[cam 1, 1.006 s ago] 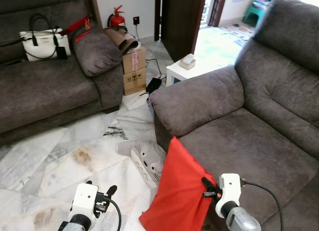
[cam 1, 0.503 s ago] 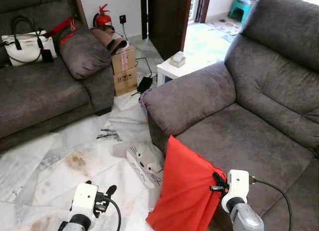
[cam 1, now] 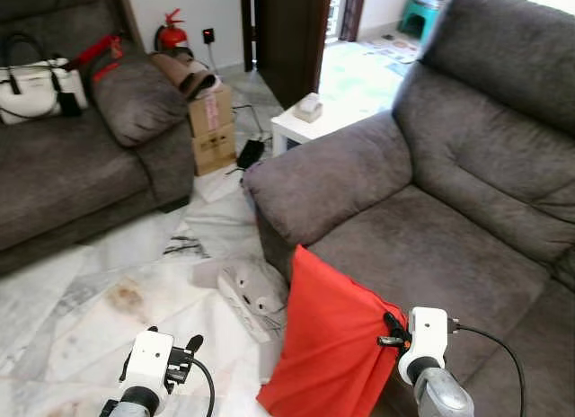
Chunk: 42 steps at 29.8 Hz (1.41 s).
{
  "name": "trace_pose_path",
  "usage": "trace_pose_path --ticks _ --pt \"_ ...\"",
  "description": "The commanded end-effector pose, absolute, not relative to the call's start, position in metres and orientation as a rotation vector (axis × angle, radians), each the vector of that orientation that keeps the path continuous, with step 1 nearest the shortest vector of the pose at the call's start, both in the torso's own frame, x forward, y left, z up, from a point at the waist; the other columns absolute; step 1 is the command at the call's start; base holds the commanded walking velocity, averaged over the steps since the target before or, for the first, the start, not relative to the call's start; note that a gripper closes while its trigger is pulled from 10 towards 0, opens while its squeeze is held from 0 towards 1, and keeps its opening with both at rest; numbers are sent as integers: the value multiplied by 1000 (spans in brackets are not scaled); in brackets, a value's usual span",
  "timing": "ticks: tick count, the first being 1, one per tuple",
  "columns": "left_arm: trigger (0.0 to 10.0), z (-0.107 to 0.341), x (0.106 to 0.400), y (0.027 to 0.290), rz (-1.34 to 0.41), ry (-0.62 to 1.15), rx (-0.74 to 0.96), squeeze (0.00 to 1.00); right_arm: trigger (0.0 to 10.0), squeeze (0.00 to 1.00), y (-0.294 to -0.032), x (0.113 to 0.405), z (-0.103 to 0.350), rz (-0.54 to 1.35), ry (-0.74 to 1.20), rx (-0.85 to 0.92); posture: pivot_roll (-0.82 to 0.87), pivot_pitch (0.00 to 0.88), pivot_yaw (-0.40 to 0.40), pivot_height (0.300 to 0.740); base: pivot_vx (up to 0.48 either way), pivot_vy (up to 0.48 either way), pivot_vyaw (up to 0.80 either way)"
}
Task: Move the pillow to the sofa from floor
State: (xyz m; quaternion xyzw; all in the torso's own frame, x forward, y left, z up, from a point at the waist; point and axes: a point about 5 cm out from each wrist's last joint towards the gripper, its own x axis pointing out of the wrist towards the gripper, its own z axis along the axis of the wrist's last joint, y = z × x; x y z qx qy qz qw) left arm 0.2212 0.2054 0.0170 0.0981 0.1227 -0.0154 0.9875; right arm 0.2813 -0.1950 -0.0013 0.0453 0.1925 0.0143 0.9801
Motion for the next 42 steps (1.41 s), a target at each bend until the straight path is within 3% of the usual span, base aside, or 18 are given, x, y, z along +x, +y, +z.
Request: trace_pose_path --ticks 1,13,20,42 --pt "10000 11 218 207 -22 278 190 0 10000 0 -206 297 20 -16 272 64 166 115 -21 740 0 0 -800" --pt "10000 13 218 207 -15 271 194 0 10000 0 -224 294 19 -167 299 32 166 113 -22 740 0 0 -800" --pt "10000 14 219 210 2 270 224 0 10000 0 -221 296 20 -148 291 35 166 113 -22 740 0 -229 -800" --pt "10000 14 220 207 -33 269 178 0 10000 0 -222 295 18 -158 308 -5 165 109 -23 740 0 0 -799"
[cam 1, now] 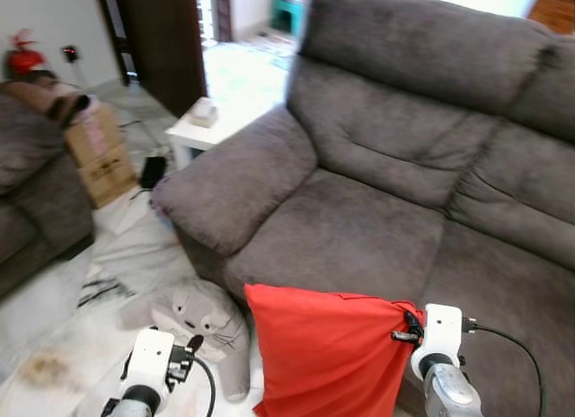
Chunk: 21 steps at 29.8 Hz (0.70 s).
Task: Move the pillow to the sofa from floor
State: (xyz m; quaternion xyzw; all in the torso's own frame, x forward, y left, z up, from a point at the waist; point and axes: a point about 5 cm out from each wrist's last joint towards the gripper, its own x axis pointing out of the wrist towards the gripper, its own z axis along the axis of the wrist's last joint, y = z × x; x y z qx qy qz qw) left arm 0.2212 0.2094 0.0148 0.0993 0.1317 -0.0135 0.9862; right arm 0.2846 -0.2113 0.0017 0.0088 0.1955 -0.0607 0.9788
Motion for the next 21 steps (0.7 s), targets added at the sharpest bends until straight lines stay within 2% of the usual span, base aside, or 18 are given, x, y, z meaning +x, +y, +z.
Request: trace_pose_path --ticks 1,4,7,8,10,11,15,18,20,21 --pt "10000 14 220 207 -36 267 177 0 10000 0 -222 295 18 -159 308 -5 167 108 -22 740 0 0 -788" --pt "10000 15 221 206 -57 264 170 0 10000 0 -221 295 18 -149 310 0 167 108 -22 740 0 0 -788" --pt "10000 16 221 203 -126 281 142 0 10000 0 -210 296 17 -40 308 13 165 105 -20 740 0 0 -663" --pt "10000 17 221 200 -199 302 132 0 10000 0 -200 295 15 59 318 14 160 101 -18 740 0 0 0" --pt "10000 17 220 199 -231 311 131 0 10000 0 -196 295 14 98 326 13 160 101 -18 740 0 0 0" --pt "10000 19 219 198 -310 321 156 0 10000 0 -188 293 12 206 342 -14 157 96 -16 740 0 0 0" --pt "10000 26 219 202 -445 346 248 0 10000 0 -180 291 12 388 365 -101 151 87 -11 740 0 0 0" --pt "10000 28 218 201 -547 362 274 0 10000 0 -174 290 13 527 376 -165 149 79 -7 740 0 0 0" --pt "10000 28 217 200 -568 369 271 0 10000 0 -173 290 13 552 374 -183 149 79 -7 740 0 0 0" --pt "10000 29 216 199 -632 389 277 0 10000 0 -170 289 16 633 365 -217 142 72 -6 740 0 0 0"
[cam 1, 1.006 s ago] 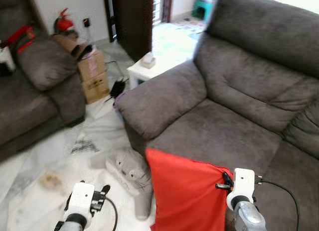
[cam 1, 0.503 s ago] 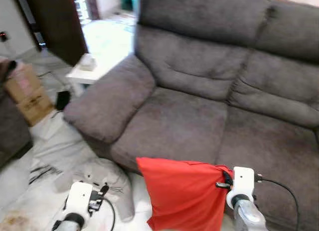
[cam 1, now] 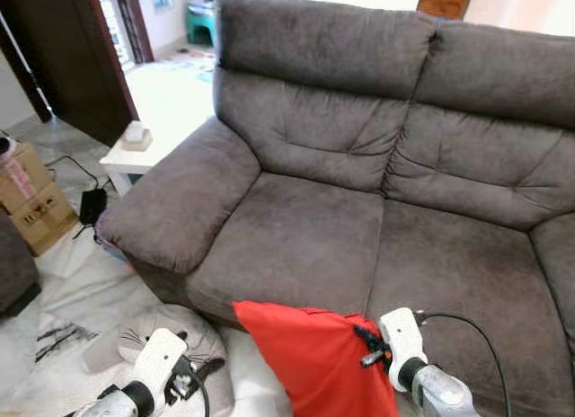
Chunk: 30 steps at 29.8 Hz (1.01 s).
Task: Move the pillow to the sofa from floor
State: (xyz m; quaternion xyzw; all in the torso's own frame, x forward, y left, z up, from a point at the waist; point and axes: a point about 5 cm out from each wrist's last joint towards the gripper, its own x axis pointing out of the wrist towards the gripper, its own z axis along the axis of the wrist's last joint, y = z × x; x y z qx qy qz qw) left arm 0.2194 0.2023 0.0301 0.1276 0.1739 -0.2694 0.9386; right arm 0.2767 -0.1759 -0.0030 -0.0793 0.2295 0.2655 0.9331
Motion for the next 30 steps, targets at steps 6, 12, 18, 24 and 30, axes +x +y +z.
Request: trace_pose_path --ticks 6,12,18,24,30 --pt "10000 33 210 190 -855 424 357 0 10000 0 -162 283 20 859 362 -257 148 72 -4 740 0 0 0" --pt "10000 35 211 189 -956 445 448 0 10000 0 -156 271 15 1066 411 -351 141 84 0 740 0 0 0" --pt "10000 37 216 186 -988 435 442 0 10000 0 -155 260 17 1218 449 -322 130 97 3 740 0 0 0" --pt "10000 28 211 180 -1067 464 459 0 10000 0 -154 265 25 1233 426 -338 131 102 -1 740 0 0 0" --pt "10000 20 208 173 -1137 484 491 0 10000 0 -147 271 41 1277 362 -339 117 101 3 740 0 0 0"
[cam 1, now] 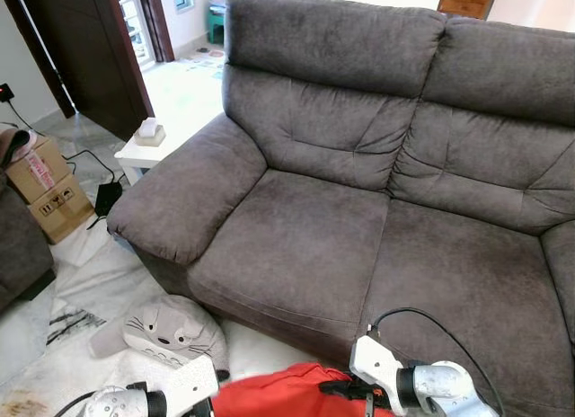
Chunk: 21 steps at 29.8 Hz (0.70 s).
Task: Move the pillow to the sofa from floor
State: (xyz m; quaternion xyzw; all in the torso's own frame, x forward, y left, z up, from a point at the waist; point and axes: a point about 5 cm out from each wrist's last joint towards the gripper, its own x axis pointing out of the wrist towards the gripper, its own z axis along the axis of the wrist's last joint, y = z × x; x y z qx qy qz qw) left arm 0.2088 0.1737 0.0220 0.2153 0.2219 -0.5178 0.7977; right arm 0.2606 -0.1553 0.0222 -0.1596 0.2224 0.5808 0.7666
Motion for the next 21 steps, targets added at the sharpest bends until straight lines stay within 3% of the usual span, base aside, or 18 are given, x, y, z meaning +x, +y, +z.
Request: trace_pose_path --ticks 1,14,21 --pt "10000 19 208 172 -1142 485 497 0 10000 0 -146 271 43 1279 355 -338 117 101 3 740 0 0 0" --pt "10000 0 215 173 -1064 483 544 0 10000 0 -134 267 74 1355 265 -319 104 104 2 740 0 0 0" --pt "10000 -5 219 186 -1025 489 587 0 10000 0 -133 256 84 1429 269 -298 94 108 -2 740 0 0 0"
